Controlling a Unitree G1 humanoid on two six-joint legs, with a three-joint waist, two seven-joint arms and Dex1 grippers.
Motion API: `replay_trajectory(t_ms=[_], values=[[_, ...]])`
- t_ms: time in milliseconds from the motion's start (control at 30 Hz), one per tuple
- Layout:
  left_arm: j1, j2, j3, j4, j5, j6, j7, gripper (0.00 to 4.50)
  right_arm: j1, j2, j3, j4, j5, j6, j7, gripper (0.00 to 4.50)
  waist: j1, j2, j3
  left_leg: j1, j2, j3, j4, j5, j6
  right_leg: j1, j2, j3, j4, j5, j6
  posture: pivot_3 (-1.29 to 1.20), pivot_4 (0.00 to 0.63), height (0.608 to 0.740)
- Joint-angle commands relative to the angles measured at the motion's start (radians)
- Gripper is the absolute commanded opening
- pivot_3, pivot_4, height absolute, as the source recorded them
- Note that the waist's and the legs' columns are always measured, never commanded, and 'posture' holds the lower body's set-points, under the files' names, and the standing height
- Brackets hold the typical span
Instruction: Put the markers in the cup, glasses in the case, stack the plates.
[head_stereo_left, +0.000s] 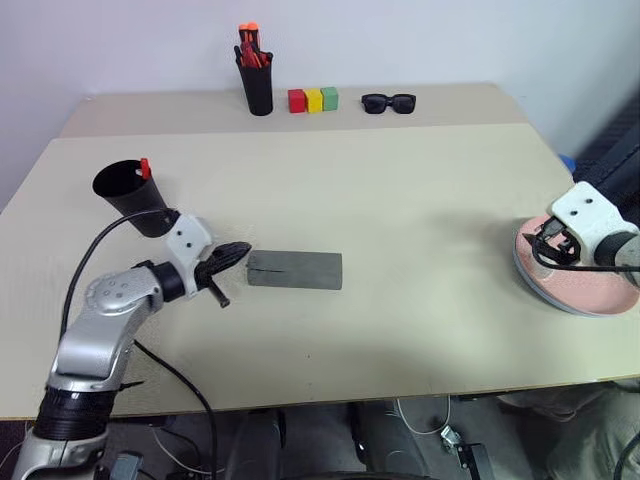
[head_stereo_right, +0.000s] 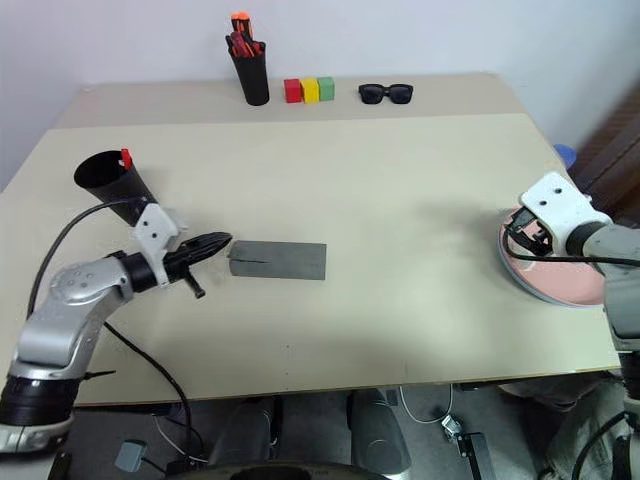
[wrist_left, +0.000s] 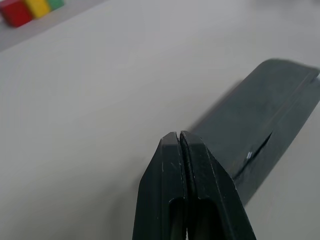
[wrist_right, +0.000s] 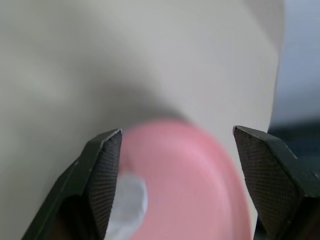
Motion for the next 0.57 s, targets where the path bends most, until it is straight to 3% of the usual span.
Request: replay_trajectory(t_ms=[33, 200, 567], values=[[0.046, 0.011, 0.087, -0.087, -0.031, 0.026, 0.045, 0.0, -0.05, 0.06, -0.028, -0.075, 0.144, -0.026, 0.087, 3.65, -0.001, 0.0, 0.0, 0.0, 0.0, 0.0, 0.0, 0.0, 0.0, 0.0, 0.0, 0.0, 0.0, 0.0, 0.0, 0.0, 0.15, 0.74], [0.199, 0.026, 0.2, -0.172, -0.025, 0.028, 0.087, 0.0, -0.107, 0.211, 0.008, -0.105, 0.327, 0.054, 0.166, 3.65, -0.002, 0.0, 0.0, 0.0, 0.001, 0.0, -0.001, 0.0, 0.0, 0.0, 0.001, 0.0, 0.0, 0.001, 0.001, 0.0, 0.15, 0.74], [0.329, 0.013, 0.274, -0.263, -0.045, 0.059, 0.143, 0.0, -0.164, 0.262, 0.12, 0.048, 0.279, -0.065, 0.202, 3.65, 0.001, -0.001, 0.0, 0.0, 0.0, 0.0, 0.0, 0.0, 0.0, 0.001, 0.0, 0.0, 0.0, 0.0, -0.001, 0.0, 0.15, 0.74]])
